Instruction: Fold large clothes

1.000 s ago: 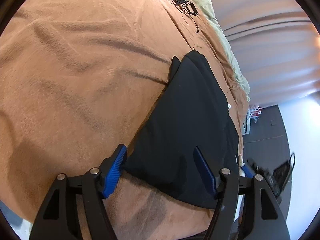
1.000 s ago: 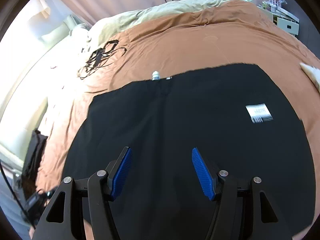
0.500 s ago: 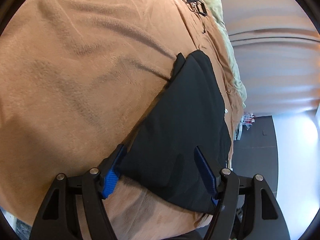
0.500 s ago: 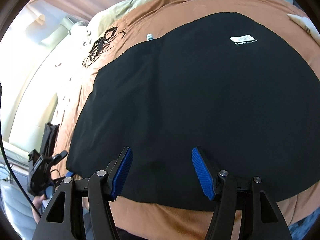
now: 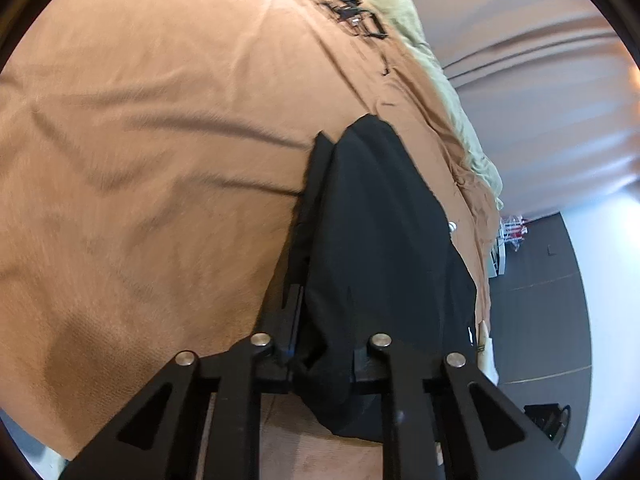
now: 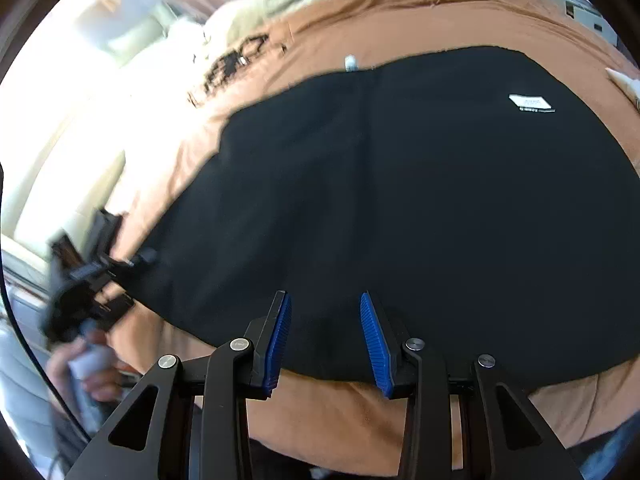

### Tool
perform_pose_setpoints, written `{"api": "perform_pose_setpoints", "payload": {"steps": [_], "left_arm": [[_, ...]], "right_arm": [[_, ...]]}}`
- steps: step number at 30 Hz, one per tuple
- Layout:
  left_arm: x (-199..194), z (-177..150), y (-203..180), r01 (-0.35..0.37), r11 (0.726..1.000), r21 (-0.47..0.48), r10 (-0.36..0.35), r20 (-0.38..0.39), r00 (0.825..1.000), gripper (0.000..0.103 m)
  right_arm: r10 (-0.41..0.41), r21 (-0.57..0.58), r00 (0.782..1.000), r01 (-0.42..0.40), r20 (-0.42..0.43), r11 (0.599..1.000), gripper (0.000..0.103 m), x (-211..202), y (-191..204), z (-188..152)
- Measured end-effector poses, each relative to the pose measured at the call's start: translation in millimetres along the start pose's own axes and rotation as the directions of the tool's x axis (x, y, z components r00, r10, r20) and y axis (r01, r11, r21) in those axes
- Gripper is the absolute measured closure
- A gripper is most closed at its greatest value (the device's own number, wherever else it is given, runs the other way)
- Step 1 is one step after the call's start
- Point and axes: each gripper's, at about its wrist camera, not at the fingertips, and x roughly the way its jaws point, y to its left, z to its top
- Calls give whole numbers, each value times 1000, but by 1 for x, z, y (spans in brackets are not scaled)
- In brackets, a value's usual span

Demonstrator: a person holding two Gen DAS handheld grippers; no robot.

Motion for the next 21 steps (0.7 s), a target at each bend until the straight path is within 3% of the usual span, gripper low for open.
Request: {"api": "perform_pose_setpoints", "payload": {"steps": [6, 8, 9, 16, 21], "left_arm": [[-26, 0, -40, 93, 990, 105, -101, 71, 992, 92], [-30, 0, -58, 121, 982, 143, -132, 67, 989, 92], [-32, -1, -67, 119, 979, 165, -132, 73, 989, 93], [-41, -11, -133, 189, 942, 276, -211, 50, 976, 93], [-45, -23, -186, 226, 906, 359, -251, 25, 968, 93]], "right_arm": [[4, 3, 999, -4, -53, 1000, 75, 21, -5, -9], [5, 35, 997, -2, -76, 999, 89, 32, -16, -11], [17, 72, 996, -11, -91, 997, 91, 36, -24, -11], [33, 66, 993, -25, -113, 997, 91, 41, -27, -8], [142, 145, 988, -132, -64, 981, 91, 22, -47, -12]]}}
